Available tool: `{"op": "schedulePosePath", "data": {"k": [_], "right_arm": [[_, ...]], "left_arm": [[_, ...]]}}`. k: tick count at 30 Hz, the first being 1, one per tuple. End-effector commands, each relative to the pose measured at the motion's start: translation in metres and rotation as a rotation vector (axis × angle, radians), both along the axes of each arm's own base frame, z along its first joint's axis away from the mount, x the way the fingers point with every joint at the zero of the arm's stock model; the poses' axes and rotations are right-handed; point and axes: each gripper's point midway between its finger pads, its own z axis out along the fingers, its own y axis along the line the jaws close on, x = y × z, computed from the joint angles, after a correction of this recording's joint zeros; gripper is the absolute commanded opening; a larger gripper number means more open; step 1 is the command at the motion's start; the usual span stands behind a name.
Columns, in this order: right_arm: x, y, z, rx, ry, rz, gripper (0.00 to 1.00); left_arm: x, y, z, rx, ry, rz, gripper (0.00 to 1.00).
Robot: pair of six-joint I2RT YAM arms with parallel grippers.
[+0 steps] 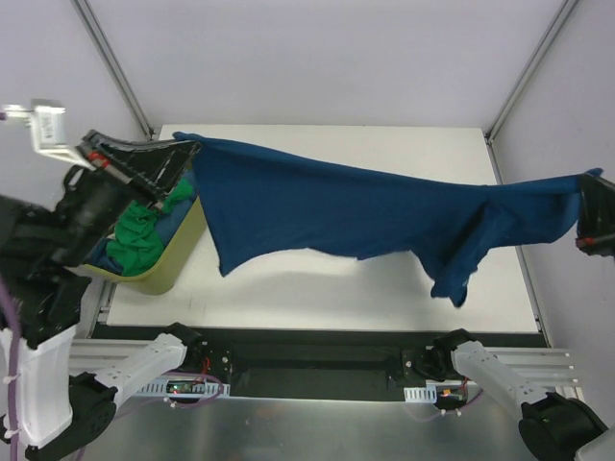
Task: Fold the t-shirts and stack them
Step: Flatten out the tshirt
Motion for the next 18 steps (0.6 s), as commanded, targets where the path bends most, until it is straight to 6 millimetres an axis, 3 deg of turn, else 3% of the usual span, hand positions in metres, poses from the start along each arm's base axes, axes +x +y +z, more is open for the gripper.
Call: {"op": "schedulePosePath", "data": {"k": [1,4,6,9,10,11,12,13,14,15,16,17,18], "right_arm": [[-0.031,0.008,0.051,-0.134,-0.209,0.098,0.01],[-0.044,0.002,0.072,-0.145,-0.305,0.084,0.01],[-0.034,0.000,0.077,-0.172,-0.311,0.047,0.01],[0.009,-0.009,0.073,-0.251,-0.229,-0.095,0.01],[0.037,-0.012,0.065,-0.281,-0.155,-0.171,0.00],[0.055,-0.012,0.059,-0.322,-0.113,-0.207,0.01],[0.070,-0.016,0.053,-0.370,-0.066,-0.260,0.01],[0.100,-0.007,0.040,-0.424,-0.002,-0.267,0.00],[0.121,0.000,0.028,-0.462,0.037,-0.265,0.01],[0.138,0.003,0.016,-0.505,0.078,-0.279,0.01],[0.164,0.010,-0.001,-0.534,0.130,-0.284,0.01],[0.181,0.013,-0.010,-0.540,0.147,-0.292,0.02],[0.206,0.013,-0.038,-0.568,0.214,-0.271,0.02]], "left_arm": [[-0.056,0.008,0.058,-0.011,-0.214,-0.088,0.00],[-0.063,0.010,0.074,-0.016,-0.258,-0.092,0.00],[-0.052,0.008,0.075,0.003,-0.261,-0.073,0.00],[-0.014,0.009,0.068,0.023,-0.218,0.029,0.00],[0.001,0.007,0.061,0.037,-0.192,0.056,0.00],[0.030,0.006,0.051,0.058,-0.146,0.121,0.00],[0.047,0.004,0.041,0.077,-0.115,0.150,0.00],[0.068,0.001,0.026,0.106,-0.072,0.182,0.00],[0.105,0.003,0.006,0.144,-0.006,0.277,0.00],[0.125,0.004,-0.010,0.170,0.036,0.328,0.00],[0.149,0.007,-0.032,0.210,0.092,0.391,0.00],[0.188,0.013,-0.065,0.278,0.173,0.510,0.00],[0.208,0.018,-0.086,0.319,0.222,0.579,0.00]]}}
